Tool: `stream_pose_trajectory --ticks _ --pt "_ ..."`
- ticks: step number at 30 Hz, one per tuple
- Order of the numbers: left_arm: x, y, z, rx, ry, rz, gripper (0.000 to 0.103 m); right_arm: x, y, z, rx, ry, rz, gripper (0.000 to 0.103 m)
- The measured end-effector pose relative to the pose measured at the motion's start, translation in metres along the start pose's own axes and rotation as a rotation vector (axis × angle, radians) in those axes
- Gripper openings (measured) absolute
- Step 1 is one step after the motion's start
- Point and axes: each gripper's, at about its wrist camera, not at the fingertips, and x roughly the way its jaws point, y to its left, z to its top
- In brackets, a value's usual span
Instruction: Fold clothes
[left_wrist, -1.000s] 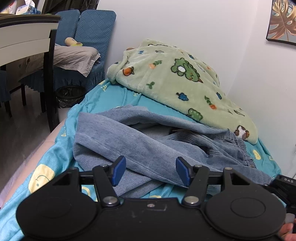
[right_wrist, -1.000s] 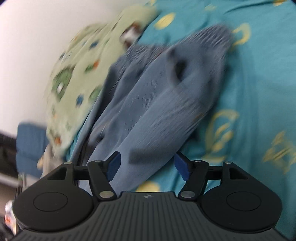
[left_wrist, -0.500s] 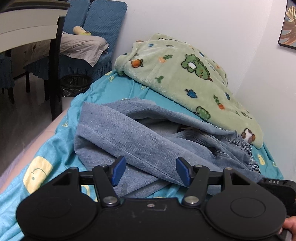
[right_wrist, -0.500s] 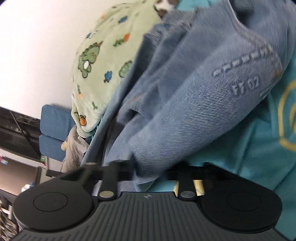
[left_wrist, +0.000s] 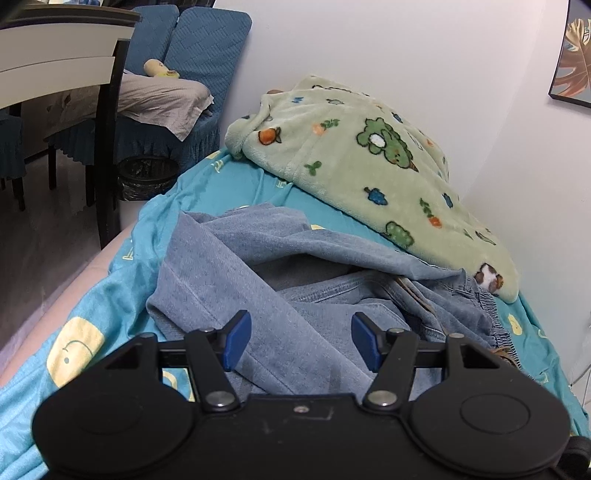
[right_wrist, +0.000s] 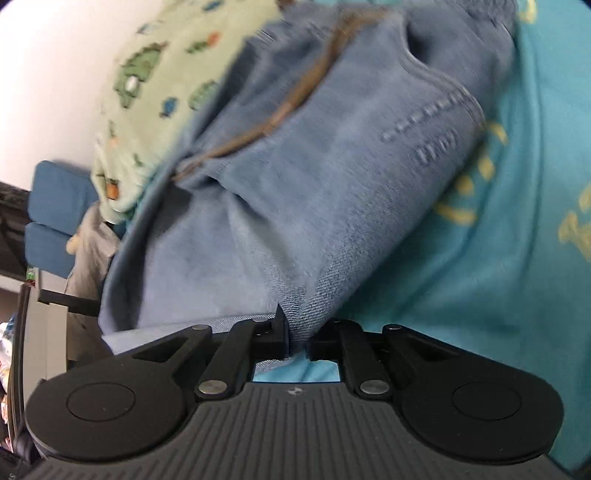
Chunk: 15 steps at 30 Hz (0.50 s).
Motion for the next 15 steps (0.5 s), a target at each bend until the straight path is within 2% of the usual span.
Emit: stream_pose_trajectory --ticks 1,3,5,6,8,10,12,15 --pt "0.0 0.0 0.0 -0.002 0.003 -0.003 0.057 0.001 -0.001 0.0 0.005 0.01 0.002 0.012" --pt "0.0 -0.001 -0.001 -0.002 0.007 -0.011 0.057 -0.007 0.001 0.001 -0.011 0.01 0.007 0.022" --pt "-0.001 -0.002 -0.002 0.003 0.007 -0.017 0.057 -0.025 0.004 0.005 -0.031 -0.018 0.004 0.029" --pt "-0.001 -0.003 -0.002 0.006 0.008 -0.019 0.057 -0.035 0.003 0.005 -0.039 -0.038 0.003 0.038" --pt "-0.002 -0.003 -0.002 0.009 0.01 -0.025 0.057 -0.055 0.0 0.008 -0.042 -0.076 0.011 0.043" --pt "-0.004 -0.004 -0.003 0.015 0.008 -0.026 0.057 -0.071 -0.008 0.013 -0.011 -0.123 0.018 0.047" --pt "-0.006 -0.004 -0.004 0.02 0.006 -0.027 0.057 -0.08 -0.018 0.024 0.038 -0.171 -0.006 0.063" --pt "-0.007 -0.005 -0.005 0.021 0.006 -0.028 0.057 -0.086 -0.032 0.056 0.118 -0.256 -0.068 0.069"
